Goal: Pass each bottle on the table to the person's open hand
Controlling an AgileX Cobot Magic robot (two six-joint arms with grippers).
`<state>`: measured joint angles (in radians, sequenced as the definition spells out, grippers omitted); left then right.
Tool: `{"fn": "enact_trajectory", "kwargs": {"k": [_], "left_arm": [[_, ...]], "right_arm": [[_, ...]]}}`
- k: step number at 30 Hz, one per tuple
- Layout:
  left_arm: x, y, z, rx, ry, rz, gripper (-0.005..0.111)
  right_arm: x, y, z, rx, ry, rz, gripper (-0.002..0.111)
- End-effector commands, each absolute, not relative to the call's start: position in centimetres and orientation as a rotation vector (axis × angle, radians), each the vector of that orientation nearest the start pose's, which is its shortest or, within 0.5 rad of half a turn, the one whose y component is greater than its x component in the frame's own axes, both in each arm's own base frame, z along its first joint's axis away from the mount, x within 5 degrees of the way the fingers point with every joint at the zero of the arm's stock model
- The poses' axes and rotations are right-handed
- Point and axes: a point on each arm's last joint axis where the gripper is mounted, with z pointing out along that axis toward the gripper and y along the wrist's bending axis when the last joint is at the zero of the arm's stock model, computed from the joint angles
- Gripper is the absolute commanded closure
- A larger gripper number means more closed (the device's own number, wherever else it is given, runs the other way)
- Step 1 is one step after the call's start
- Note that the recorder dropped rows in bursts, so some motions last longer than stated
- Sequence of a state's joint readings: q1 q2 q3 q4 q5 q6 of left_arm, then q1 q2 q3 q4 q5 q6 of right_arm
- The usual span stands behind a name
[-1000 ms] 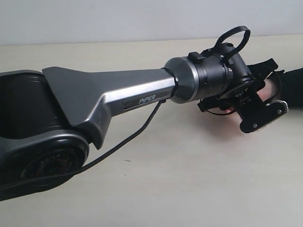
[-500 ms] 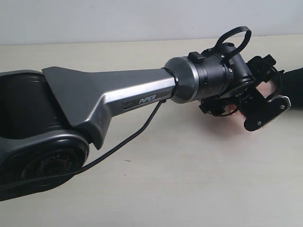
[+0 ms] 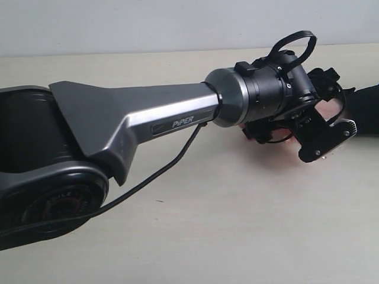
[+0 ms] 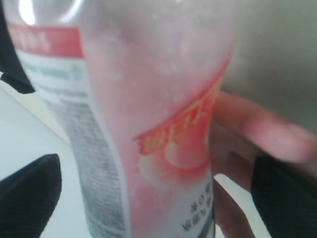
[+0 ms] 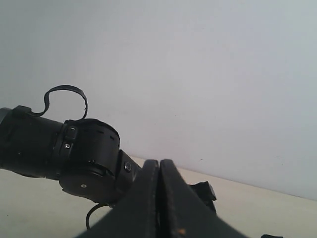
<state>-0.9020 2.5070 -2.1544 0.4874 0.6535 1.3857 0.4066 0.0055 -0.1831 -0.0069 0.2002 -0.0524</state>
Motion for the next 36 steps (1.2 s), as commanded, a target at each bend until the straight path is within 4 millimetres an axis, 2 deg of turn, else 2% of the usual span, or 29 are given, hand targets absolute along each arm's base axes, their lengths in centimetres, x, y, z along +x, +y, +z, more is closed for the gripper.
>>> {"fn": "enact_trajectory", "kwargs": {"k": [1, 8, 10, 14, 16, 20, 24, 26, 27, 29, 32, 33, 36], "left_arm": [[36.2, -41.1, 16.2, 2.478, 0.742, 0.782, 0.007], [35.3, -40.2, 18.2, 2.529, 0.849, 0.791, 0.007], [34.6, -40.3, 19.3, 2.528, 0.866, 0.792, 0.007], [33.1, -40.5, 22.9, 2.449, 0.909, 0.781, 0.007], [32.8, -40.1, 24.7, 2.36, 1.02, 0.757, 0.007], [31.9, -38.2, 28.5, 2.087, 1.428, 0.675, 0.007], [31.1, -36.5, 30.1, 1.968, 1.683, 0.655, 0.007], [30.9, -36.2, 30.9, 1.876, 1.743, 0.621, 0.01], [30.8, -36.1, 31.3, 1.833, 1.771, 0.604, 0.015], [30.5, -35.7, 32.6, 1.675, 1.866, 0.538, 0.036], [29.9, -34.9, 34.6, 1.495, 1.945, 0.458, 0.086], [29.7, -34.6, 35.3, 1.423, 1.978, 0.418, 0.107], [28.7, -34.1, 37.0, 1.3, 2.041, 0.289, 0.101]], "right_arm": [[4.1, 1.7, 25.5, -0.346, 1.465, 0.28, 0.108], [4.1, 1.7, 25.5, -0.346, 1.465, 0.28, 0.108], [4.1, 1.7, 25.5, -0.346, 1.465, 0.28, 0.108], [4.1, 1.7, 25.5, -0.346, 1.465, 0.28, 0.108], [4.1, 1.7, 25.5, -0.346, 1.465, 0.28, 0.108], [4.1, 1.7, 25.5, -0.346, 1.465, 0.28, 0.108], [4.1, 1.7, 25.5, -0.346, 1.465, 0.28, 0.108], [4.1, 1.7, 25.5, -0.346, 1.465, 0.28, 0.108], [4.1, 1.7, 25.5, -0.346, 1.465, 0.28, 0.108], [4.1, 1.7, 25.5, -0.346, 1.465, 0.28, 0.108], [4.1, 1.7, 25.5, -0.346, 1.465, 0.28, 0.108], [4.1, 1.7, 25.5, -0.346, 1.465, 0.28, 0.108], [4.1, 1.7, 25.5, -0.346, 1.465, 0.28, 0.108]]}}
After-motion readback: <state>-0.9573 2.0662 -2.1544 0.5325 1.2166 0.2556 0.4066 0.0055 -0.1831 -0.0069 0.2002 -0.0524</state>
